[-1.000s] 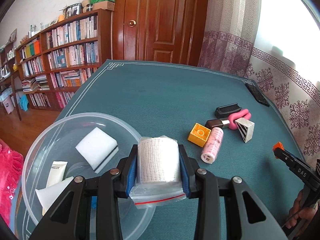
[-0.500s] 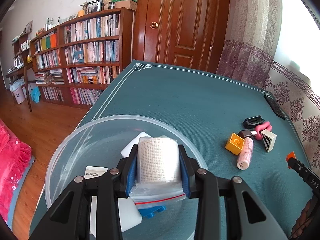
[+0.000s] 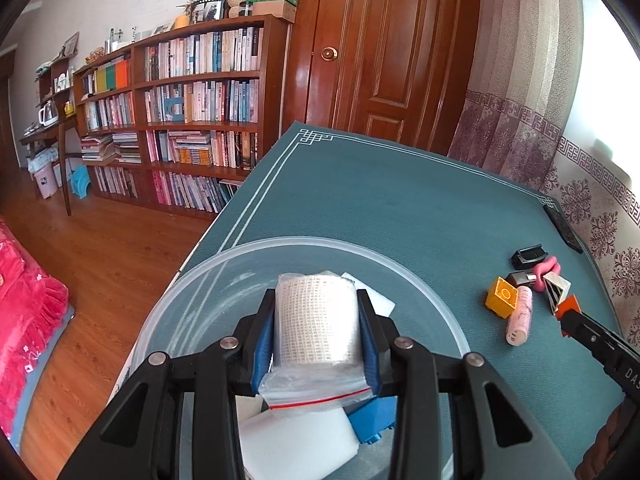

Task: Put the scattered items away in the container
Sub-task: 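Carry the bagged roll with the left tool while the right tool carries the orange block over the bowl, then open both tools to drop the bagged roll and orange block into the bowl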

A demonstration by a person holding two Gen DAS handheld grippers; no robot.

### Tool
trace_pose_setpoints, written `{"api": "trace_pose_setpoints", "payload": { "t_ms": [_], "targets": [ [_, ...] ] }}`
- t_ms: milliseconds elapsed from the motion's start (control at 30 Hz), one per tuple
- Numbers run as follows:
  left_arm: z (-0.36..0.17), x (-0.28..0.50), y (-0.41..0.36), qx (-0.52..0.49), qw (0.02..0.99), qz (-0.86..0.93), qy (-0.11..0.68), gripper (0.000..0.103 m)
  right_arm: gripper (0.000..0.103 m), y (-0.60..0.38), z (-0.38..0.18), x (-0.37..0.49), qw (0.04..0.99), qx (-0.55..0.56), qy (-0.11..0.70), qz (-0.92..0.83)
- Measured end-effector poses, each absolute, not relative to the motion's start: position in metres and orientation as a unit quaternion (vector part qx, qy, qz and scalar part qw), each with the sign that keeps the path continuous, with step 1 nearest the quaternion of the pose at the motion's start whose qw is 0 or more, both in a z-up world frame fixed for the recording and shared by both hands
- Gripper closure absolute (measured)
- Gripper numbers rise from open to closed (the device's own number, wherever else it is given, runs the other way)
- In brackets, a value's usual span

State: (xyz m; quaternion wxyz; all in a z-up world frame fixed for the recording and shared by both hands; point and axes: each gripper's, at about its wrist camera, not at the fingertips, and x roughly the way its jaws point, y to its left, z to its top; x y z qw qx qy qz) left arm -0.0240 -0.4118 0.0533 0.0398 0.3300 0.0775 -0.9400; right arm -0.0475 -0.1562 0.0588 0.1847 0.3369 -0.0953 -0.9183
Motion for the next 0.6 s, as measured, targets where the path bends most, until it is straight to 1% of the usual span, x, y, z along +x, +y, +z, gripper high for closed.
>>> {"api": "trace_pose_setpoints", "payload": {
  "t_ms": [600],
  "targets": [
    [0.047, -0.026, -0.439, 0.338, 0.041, -0.934, 0.107, 0.062, 0.067, -0.246, 0.054, -0.059, 0.258, 0.355, -0.057, -0.897]
  ]
}}
